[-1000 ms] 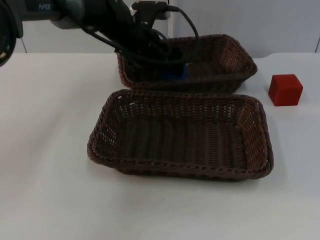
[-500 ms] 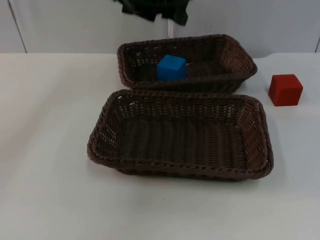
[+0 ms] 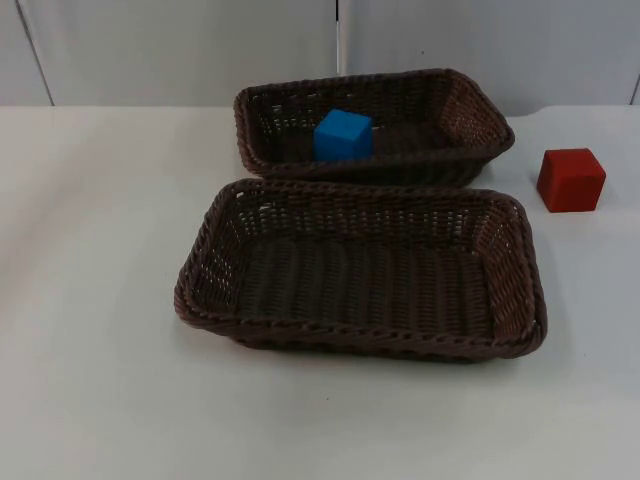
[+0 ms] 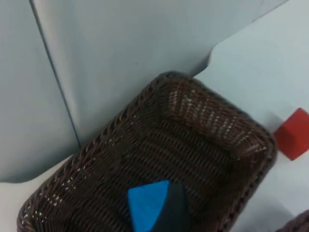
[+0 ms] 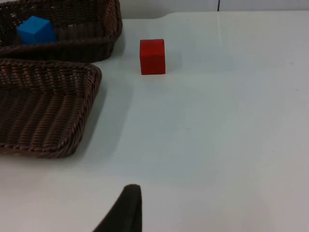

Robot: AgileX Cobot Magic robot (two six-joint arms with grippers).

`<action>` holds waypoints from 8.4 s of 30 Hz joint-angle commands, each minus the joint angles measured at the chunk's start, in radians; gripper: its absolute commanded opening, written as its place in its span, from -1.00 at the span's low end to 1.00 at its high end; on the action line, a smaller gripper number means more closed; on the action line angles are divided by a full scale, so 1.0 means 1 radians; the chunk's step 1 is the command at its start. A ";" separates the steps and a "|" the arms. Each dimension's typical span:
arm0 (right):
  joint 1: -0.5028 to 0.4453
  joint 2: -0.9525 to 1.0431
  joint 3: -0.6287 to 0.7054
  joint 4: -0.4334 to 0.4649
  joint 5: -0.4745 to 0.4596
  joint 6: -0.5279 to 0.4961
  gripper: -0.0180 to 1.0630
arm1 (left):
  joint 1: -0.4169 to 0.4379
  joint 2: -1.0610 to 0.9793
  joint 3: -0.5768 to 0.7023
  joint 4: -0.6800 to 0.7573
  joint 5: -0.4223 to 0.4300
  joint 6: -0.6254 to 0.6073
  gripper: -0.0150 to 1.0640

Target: Pick up one cube with the left hand and place it into the upper basket. Pick up one cube with the right hand and place it into the lower basket.

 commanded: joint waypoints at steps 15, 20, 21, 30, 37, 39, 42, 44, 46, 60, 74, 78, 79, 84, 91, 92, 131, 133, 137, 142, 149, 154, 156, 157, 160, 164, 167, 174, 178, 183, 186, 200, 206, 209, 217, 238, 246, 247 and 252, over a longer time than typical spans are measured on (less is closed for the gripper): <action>-0.005 -0.004 0.006 0.000 -0.006 -0.002 0.98 | 0.001 -0.232 0.206 0.008 -0.053 -0.006 0.35; -0.005 -0.004 0.006 0.000 -0.006 -0.002 0.98 | 0.001 -0.317 0.354 0.008 -0.138 0.002 0.35; -0.005 -0.004 0.006 0.000 -0.006 -0.002 0.98 | 0.001 -0.345 0.393 0.008 -0.167 0.002 0.35; -0.005 -0.004 0.006 0.000 -0.006 -0.002 0.98 | 0.001 -0.547 0.685 0.008 -0.292 0.002 0.35; -0.005 -0.004 0.006 0.000 -0.006 -0.002 0.98 | 0.001 -0.652 0.801 0.008 -0.304 0.002 0.35; -0.005 -0.004 0.006 0.000 -0.006 -0.002 0.98 | 0.001 -0.705 0.855 0.008 -0.323 0.002 0.35; -0.005 -0.004 0.006 0.000 -0.006 -0.002 0.98 | 0.001 -0.741 0.898 0.013 -0.340 0.002 0.35; -0.005 -0.004 0.006 0.000 -0.006 -0.002 0.98 | 0.001 -0.776 0.936 0.014 -0.354 0.002 0.35; -0.005 -0.004 0.006 0.000 -0.006 -0.002 0.98 | 0.001 -0.790 0.953 0.017 -0.351 0.002 0.35; -0.005 -0.004 0.006 0.000 -0.006 -0.002 0.98 | 0.001 -1.055 1.237 0.005 -0.403 -0.015 0.35; -0.005 -0.004 0.006 0.000 -0.006 -0.002 0.98 | 0.001 -1.323 1.405 -0.009 -0.359 -0.035 0.35; -0.005 -0.004 0.006 0.000 -0.006 -0.002 0.98 | 0.001 -1.380 1.437 -0.011 -0.353 -0.062 0.35; -0.005 -0.004 0.006 0.000 -0.006 -0.002 0.98 | 0.001 -1.400 1.455 -0.014 -0.351 -0.070 0.35; -0.005 -0.004 0.006 0.000 -0.006 -0.002 0.98 | 0.001 -1.474 1.538 -0.014 -0.348 -0.081 0.35; -0.005 -0.004 0.006 0.000 -0.006 -0.002 0.98 | 0.001 -1.587 1.632 -0.014 -0.346 -0.123 0.35; -0.005 -0.004 0.006 0.000 -0.006 -0.002 0.98 | 0.001 -1.598 1.632 -0.004 -0.343 -0.123 0.35; -0.005 0.301 -0.067 0.000 -0.061 0.085 0.98 | 0.001 -1.628 1.632 0.088 -0.293 -0.123 0.35; -0.005 0.324 -0.067 0.000 -0.080 0.085 0.98 | 0.001 -1.628 1.632 0.088 -0.293 -0.123 0.35; -0.005 0.436 -0.067 0.000 -0.157 0.076 0.98 | 0.001 -1.628 1.632 0.088 -0.293 -0.123 0.35; -0.005 0.565 -0.069 0.000 -0.231 0.051 0.98 | 0.001 -1.629 1.632 0.088 -0.291 -0.123 0.35; -0.005 0.794 -0.142 0.007 -0.267 0.017 0.98 | 0.001 -1.629 1.632 0.086 -0.291 -0.123 0.35; -0.005 1.008 -0.243 0.009 -0.281 -0.008 0.98 | 0.001 -1.629 1.632 0.086 -0.291 -0.123 0.35; -0.005 1.059 -0.272 0.014 -0.281 -0.008 0.98 | 0.001 -1.629 1.632 0.086 -0.291 -0.123 0.35; 0.002 1.132 -0.315 0.022 -0.293 -0.008 0.98 | 0.001 -1.629 1.632 0.086 -0.291 -0.123 0.35; 0.020 1.219 -0.360 0.026 -0.333 -0.023 0.98 | 0.001 -1.629 1.632 0.086 -0.291 -0.123 0.35; 0.061 1.400 -0.446 0.024 -0.414 -0.035 0.98 | 0.001 -1.629 1.632 0.086 -0.291 -0.123 0.35; 0.064 1.482 -0.490 0.024 -0.452 -0.035 0.98 | 0.001 -1.629 1.632 0.086 -0.291 -0.123 0.35; 0.064 1.737 -0.586 -0.024 -0.652 -0.035 0.98 | 0.001 -1.629 1.632 0.084 -0.293 -0.123 0.35; 0.073 1.827 -0.617 -0.016 -0.737 -0.035 0.98 | 0.001 -1.629 1.632 0.084 -0.295 -0.123 0.35; 0.104 1.928 -0.689 -0.016 -0.777 -0.035 0.98 | 0.001 -1.629 1.632 0.084 -0.299 -0.123 0.35; 0.125 1.989 -0.749 -0.025 -0.793 -0.047 0.98 | 0.001 -1.629 1.632 0.084 -0.301 -0.123 0.35; 0.121 2.119 -0.789 -0.025 -0.961 -0.047 0.98 | 0.001 -1.629 1.632 0.084 -0.301 -0.123 0.35; 0.100 2.162 -0.789 -0.020 -1.028 -0.047 0.98 | 0.001 -1.629 1.632 0.084 -0.307 -0.123 0.35; 0.094 2.174 -0.790 -0.020 -1.042 -0.047 0.98 | 0.001 -1.629 1.632 0.084 -0.312 -0.123 0.35; 0.091 2.248 -0.863 -0.020 -1.055 -0.047 0.92 | 0.001 -1.629 1.632 0.088 -0.324 -0.123 0.35; 0.090 2.122 -0.877 -0.024 -0.745 -0.054 -0.97 | 0.001 -1.629 1.632 0.087 -0.333 -0.123 0.35; 0.090 1.973 -0.877 -0.024 -0.499 -0.089 -0.97 | 0.001 -1.629 1.632 0.087 -0.329 -0.123 0.35; 0.090 1.950 -0.877 -0.024 -0.477 -0.096 -0.97 | 0.001 -1.629 1.632 0.087 -0.329 -0.123 0.35; 0.090 1.865 -0.877 -0.022 -0.402 -0.122 -0.97 | 0.001 -1.629 1.632 0.087 -0.325 -0.123 0.35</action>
